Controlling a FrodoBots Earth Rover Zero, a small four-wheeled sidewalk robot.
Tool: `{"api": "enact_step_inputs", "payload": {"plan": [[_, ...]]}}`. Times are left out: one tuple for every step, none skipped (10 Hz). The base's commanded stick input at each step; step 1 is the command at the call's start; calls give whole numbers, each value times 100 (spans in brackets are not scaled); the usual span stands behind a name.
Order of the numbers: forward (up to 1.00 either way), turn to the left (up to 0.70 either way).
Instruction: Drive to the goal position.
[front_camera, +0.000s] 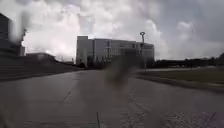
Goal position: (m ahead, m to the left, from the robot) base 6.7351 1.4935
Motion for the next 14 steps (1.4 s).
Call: {"api": "enact_step_inputs", "payload": {"plan": [[70, 0], [70, 0], [70, 0], [70, 0], [70, 0], [70, 0], [70, 0], [70, 0], [70, 0], [70, 0], [70, 0], [70, 0], [70, 0], [70, 0]]}}
